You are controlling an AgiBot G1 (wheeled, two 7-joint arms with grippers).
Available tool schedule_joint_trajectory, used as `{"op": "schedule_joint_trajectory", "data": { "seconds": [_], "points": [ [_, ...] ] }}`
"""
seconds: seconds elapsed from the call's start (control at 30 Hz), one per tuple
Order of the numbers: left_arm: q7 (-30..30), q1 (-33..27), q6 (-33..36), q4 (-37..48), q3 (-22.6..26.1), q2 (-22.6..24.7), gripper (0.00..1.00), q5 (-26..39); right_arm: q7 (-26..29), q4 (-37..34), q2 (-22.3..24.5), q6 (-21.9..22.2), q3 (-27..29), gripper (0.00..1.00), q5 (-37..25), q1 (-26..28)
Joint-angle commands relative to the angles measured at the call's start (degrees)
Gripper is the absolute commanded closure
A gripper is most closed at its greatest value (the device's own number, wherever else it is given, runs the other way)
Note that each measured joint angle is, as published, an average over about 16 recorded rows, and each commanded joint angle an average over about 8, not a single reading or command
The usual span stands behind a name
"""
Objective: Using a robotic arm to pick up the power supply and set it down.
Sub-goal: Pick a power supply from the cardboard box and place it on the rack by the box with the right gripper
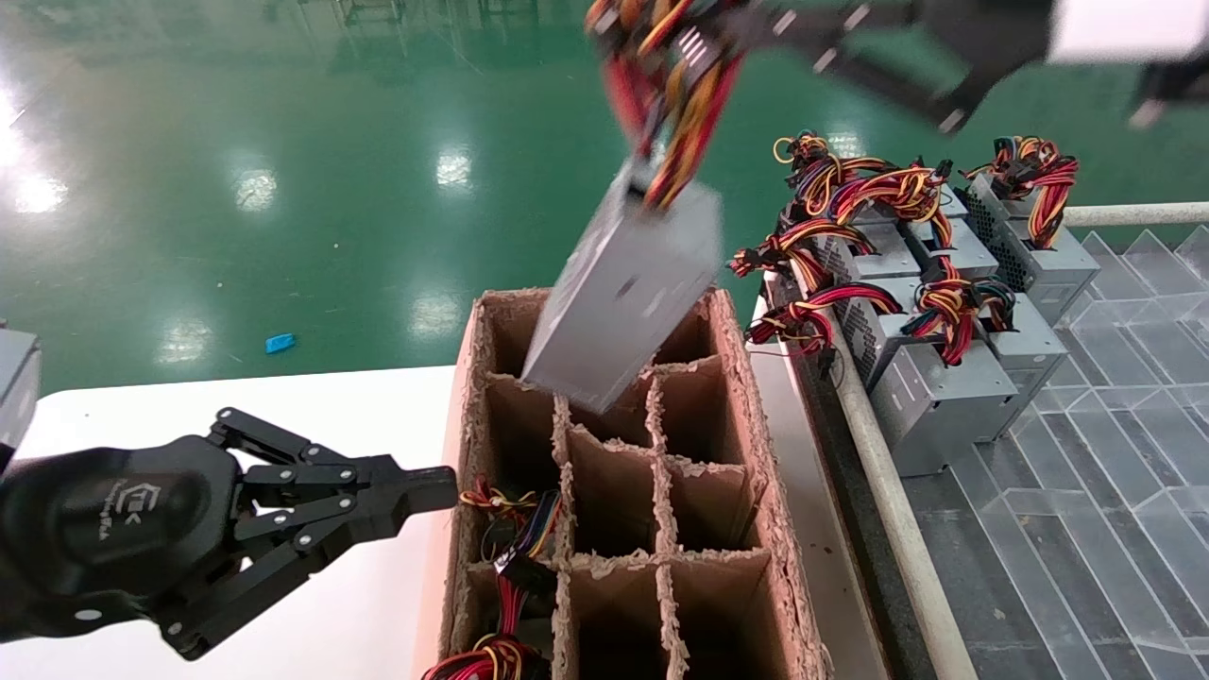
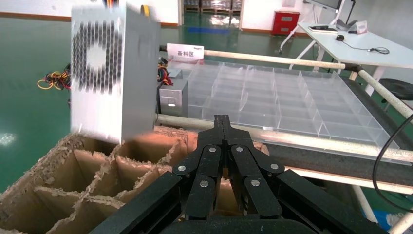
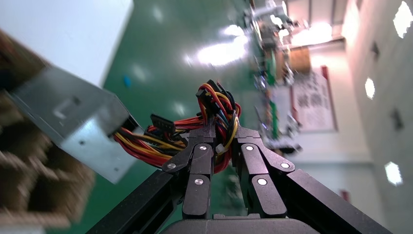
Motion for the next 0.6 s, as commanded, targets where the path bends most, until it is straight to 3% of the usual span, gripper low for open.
{"op": "schedule_joint_trajectory", "data": {
  "seconds": [0.03, 0.33, 0.6],
  "points": [
    [0.0, 0.0, 0.0, 0.0, 0.0, 0.0, 1.00, 0.0, -0.8, 0.0, 1.0, 0.3, 0.4, 1.00, -1.0, 1.5],
    [0.0, 0.0, 0.0, 0.0, 0.0, 0.0, 1.00, 0.0, -3.7, 0.1, 8.9, 2.3, 2.7, 1.00, -6.9, 3.7],
    [0.0, 0.0, 0.0, 0.0, 0.0, 0.0, 1.00, 0.0, -3.6, 0.0, 18.1, -1.5, 4.3, 1.00, -6.9, 3.9]
  ]
}}
